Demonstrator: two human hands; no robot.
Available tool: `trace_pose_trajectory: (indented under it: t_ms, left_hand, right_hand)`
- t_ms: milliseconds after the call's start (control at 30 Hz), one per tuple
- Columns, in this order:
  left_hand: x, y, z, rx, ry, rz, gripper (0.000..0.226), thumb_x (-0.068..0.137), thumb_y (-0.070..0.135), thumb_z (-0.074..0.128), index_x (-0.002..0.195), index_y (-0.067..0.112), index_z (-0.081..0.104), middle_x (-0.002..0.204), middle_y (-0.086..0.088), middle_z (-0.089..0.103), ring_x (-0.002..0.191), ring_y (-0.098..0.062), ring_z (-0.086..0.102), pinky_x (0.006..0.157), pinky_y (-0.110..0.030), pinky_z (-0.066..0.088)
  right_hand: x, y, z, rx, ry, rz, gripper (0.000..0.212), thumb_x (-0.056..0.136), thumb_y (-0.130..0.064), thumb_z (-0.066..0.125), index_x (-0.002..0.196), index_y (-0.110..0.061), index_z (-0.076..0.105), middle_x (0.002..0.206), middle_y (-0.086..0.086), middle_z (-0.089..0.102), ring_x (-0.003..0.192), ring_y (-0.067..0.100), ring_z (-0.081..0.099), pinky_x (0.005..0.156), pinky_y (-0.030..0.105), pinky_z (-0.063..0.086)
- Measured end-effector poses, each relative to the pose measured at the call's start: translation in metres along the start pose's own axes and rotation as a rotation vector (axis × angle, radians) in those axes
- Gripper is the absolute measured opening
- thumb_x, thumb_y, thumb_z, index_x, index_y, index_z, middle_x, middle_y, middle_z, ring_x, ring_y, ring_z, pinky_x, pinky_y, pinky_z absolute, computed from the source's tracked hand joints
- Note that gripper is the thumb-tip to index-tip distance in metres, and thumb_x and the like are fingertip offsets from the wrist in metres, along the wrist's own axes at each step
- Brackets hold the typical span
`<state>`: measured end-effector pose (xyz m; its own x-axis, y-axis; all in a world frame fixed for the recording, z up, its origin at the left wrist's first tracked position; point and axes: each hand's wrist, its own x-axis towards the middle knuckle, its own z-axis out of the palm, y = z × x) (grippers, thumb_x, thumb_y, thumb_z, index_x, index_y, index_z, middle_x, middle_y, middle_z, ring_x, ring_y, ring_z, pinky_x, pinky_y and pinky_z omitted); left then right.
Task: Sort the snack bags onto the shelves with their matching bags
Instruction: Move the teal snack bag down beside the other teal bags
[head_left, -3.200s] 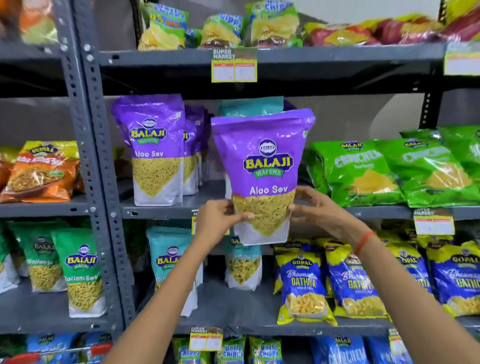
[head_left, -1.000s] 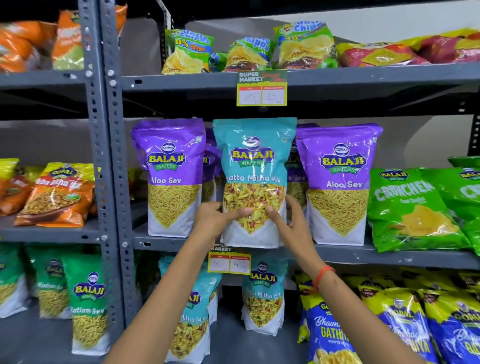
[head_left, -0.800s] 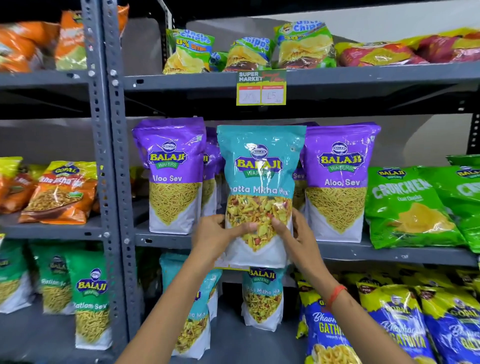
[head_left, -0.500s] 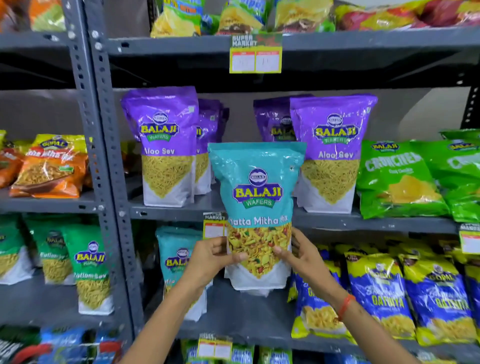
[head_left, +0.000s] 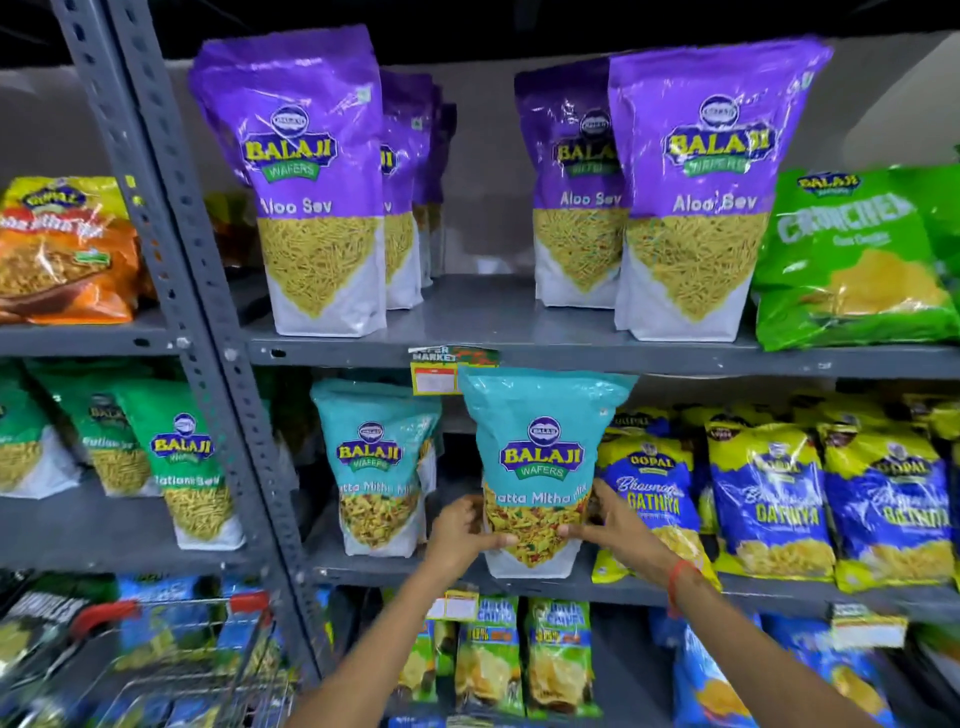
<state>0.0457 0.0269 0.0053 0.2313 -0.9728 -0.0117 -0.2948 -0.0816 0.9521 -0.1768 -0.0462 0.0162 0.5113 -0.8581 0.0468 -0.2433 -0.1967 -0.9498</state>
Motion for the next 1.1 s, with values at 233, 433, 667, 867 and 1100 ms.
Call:
trace_pose_trajectory:
  t_ms: [233,433,667,867,1100]
  left_hand:
    - [0.050,-0.054,0.022,0.010,-0.024,-0.056,0.069,0.035,0.052,0.088,0.093,0.031,0.056,0.118,-0.017,0.069,0.111,-0.027,0.065,0.096,-0.051,0.052]
    - [0.050,-0.050,0.030,0.068,0.015,-0.032,0.064,0.056,0.025,0.086,0.111,0.013,0.054,0.120,-0.016,0.067,0.112,-0.029,0.064,0.097,-0.045,0.052]
    - [0.060,-0.048,0.026,0.107,-0.002,-0.037,0.062,0.069,0.010,0.082,0.123,0.004,0.054,0.124,-0.014,0.066,0.112,-0.025,0.063,0.099,-0.038,0.050]
    - [0.060,-0.045,0.024,0.119,-0.052,-0.042,0.061,0.072,0.007,0.079,0.127,0.003,0.051,0.128,-0.013,0.063,0.116,-0.021,0.059,0.099,-0.031,0.045]
    - [0.054,-0.037,0.025,0.056,-0.066,-0.158,0.076,0.066,0.008,0.084,0.132,0.008,0.046,0.129,-0.009,0.060,0.124,-0.025,0.055,0.104,-0.038,0.045]
  right_hand:
    - [0.035,0.034,0.001,-0.039,0.023,0.065,0.073,0.065,-0.022,0.081,0.125,-0.028,0.041,0.135,0.012,0.050,0.124,0.023,0.050,0.104,0.046,0.045]
    - [0.048,0.043,0.008,-0.027,0.041,0.142,0.072,0.078,0.000,0.069,0.136,-0.017,0.029,0.129,0.002,0.048,0.120,0.021,0.047,0.102,0.039,0.042]
    - [0.057,0.054,0.014,0.044,0.073,0.138,0.064,0.079,0.000,0.068,0.129,-0.021,0.034,0.120,0.001,0.050,0.116,0.021,0.048,0.101,0.040,0.044]
    - [0.054,0.056,0.017,0.059,0.106,0.136,0.060,0.078,0.000,0.069,0.126,-0.016,0.036,0.111,-0.009,0.053,0.116,0.023,0.051,0.103,0.043,0.043]
    - [0.053,0.053,0.022,0.075,0.161,0.209,0.086,0.076,-0.005,0.071,0.143,-0.009,0.017,0.138,0.011,0.044,0.131,0.030,0.041,0.102,0.040,0.040]
